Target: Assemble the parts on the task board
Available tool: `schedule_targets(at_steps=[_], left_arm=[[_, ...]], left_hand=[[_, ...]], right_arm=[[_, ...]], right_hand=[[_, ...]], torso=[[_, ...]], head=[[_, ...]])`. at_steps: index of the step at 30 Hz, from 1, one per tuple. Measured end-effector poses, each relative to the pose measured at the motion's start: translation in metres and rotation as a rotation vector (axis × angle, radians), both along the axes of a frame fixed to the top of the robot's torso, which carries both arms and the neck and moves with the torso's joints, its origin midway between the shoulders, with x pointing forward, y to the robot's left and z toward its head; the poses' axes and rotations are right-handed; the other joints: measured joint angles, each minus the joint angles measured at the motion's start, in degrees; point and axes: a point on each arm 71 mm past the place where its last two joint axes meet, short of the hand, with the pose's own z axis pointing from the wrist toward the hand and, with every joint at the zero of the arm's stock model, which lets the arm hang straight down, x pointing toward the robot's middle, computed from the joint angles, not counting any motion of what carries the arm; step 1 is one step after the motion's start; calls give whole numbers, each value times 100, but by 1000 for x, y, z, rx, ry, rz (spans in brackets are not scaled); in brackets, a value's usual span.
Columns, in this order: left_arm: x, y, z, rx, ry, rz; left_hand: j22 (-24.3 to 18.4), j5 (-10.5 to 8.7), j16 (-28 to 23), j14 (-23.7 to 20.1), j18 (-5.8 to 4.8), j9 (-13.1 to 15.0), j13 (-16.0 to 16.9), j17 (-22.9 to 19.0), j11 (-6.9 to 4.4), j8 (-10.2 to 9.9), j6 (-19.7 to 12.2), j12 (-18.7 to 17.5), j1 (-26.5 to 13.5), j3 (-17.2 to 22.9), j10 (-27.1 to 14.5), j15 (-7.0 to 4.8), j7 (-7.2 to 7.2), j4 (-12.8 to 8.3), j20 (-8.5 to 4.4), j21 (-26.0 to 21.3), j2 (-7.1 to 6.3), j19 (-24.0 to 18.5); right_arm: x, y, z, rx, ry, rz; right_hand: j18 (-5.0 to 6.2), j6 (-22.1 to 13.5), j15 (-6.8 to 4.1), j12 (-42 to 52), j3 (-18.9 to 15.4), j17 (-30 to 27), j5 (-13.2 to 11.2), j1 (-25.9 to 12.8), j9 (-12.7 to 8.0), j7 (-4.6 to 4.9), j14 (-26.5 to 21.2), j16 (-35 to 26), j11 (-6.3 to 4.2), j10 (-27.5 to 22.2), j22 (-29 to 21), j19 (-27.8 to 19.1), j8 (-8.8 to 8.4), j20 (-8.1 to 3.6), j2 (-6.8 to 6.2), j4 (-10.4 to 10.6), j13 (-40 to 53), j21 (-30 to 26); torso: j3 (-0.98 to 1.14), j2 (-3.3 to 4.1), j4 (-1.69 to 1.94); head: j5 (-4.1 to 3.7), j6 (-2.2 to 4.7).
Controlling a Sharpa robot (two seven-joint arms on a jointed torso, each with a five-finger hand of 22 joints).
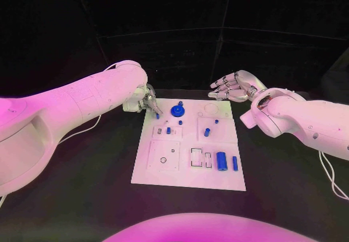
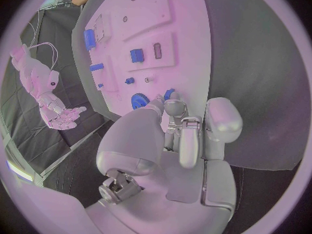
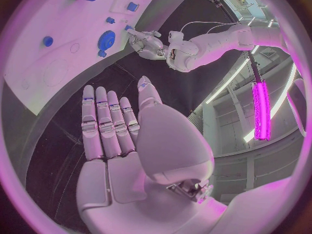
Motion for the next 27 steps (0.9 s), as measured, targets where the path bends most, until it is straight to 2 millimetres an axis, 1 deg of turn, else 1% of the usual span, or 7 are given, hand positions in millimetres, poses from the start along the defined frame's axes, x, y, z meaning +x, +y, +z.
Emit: schedule_targets(at_steps=[3, 8, 12, 14, 17, 22, 27], left_arm=[[0, -1, 0, 0, 0, -2], [0, -2, 0, 0, 0, -8], [-1, -2, 0, -2, 1, -15], [-1, -2, -1, -4, 1, -18], [-2, 0, -2, -12, 1, -21], [-4, 8, -4, -39, -8, -12], [-8, 14, -2, -87, -25, -1]], left_hand=[[-5, -1, 0, 0, 0, -44, -31, 0, -22, -16, 0, 0, 161, 263, -22, 0, 0, -140, 0, 0, 107, 0], [-5, -33, 0, 0, 0, -117, -80, 0, -19, -55, -28, 0, 388, 810, -64, 0, -18, -463, 0, 0, 83, 0], [-5, -38, 0, 2, 0, -173, -143, 0, 11, -72, -85, -44, 438, 1129, -94, 2, 19, -309, 0, 0, 46, 0], [-5, -1, 0, 24, 0, -177, -155, 0, 11, -32, -89, -44, 325, 1360, -94, 24, 21, -266, 0, 0, -67, 0], [9, 2, 0, 32, 0, -177, -164, 0, 24, 79, -105, -44, 76, 1815, -82, 32, 20, -367, 0, 0, -231, 0], [9, 418, 0, 32, 0, -128, -182, 0, 9, 255, -101, -21, -245, 2237, -49, 32, 16, -427, 0, 0, -469, 0], [-2, 639, 0, 31, 0, -108, -256, 0, -31, 342, -61, -21, -422, 2431, -9, 31, -23, -448, 0, 0, -596, 0]], right_arm=[[0, 0, 0, 1, 0, 1], [0, 0, 0, 1, 1, 1], [0, 0, 0, 2, 0, 2], [0, 0, 0, 2, 0, 2], [0, 0, 0, 3, 1, 2], [0, 0, 0, 3, 1, 1], [-1, -1, 0, 3, 1, 0]], right_hand=[[0, 0, 0, 22, 0, -13, 0, 0, 0, 0, 0, 0, 0, 0, 0, 0, 0, 0, 0, 0, 0, 0], [0, 0, 0, 22, 0, -13, 0, 0, 0, 0, 0, 0, 0, 0, 0, 0, 0, 0, 0, 0, 0, 0], [0, 0, 0, 22, 0, -13, 0, 0, 0, 0, 0, 0, 0, 0, 0, 0, 0, 0, 0, 0, 0, 0], [0, 0, 0, 22, 0, -27, 0, 0, 0, 0, 0, 0, 0, 0, 0, 0, 0, 0, 0, 0, 0, 0], [0, 0, 0, 22, 0, -27, 0, 0, 0, 0, 0, 0, 0, 0, 0, 0, 0, 0, 0, 0, 0, 0], [-1, 0, 0, 22, 0, -27, 0, 0, 0, 0, 0, 0, 0, 0, 0, 0, 0, 0, 0, 0, 0, 0], [0, 0, 0, 22, 0, -27, 0, 0, 0, 0, 0, 0, 0, 0, 0, 0, 0, 0, 0, 0, 0, 0]], torso=[[0, 0, 0], [0, 1, 0], [-1, 1, 0], [-2, 1, 0], [-2, 1, 1], [-1, -2, 4], [2, -6, 12]], head=[[-1, 1], [-5, -16], [-12, -29], [-12, -30], [-12, -30], [-6, -31], [-4, -23]])
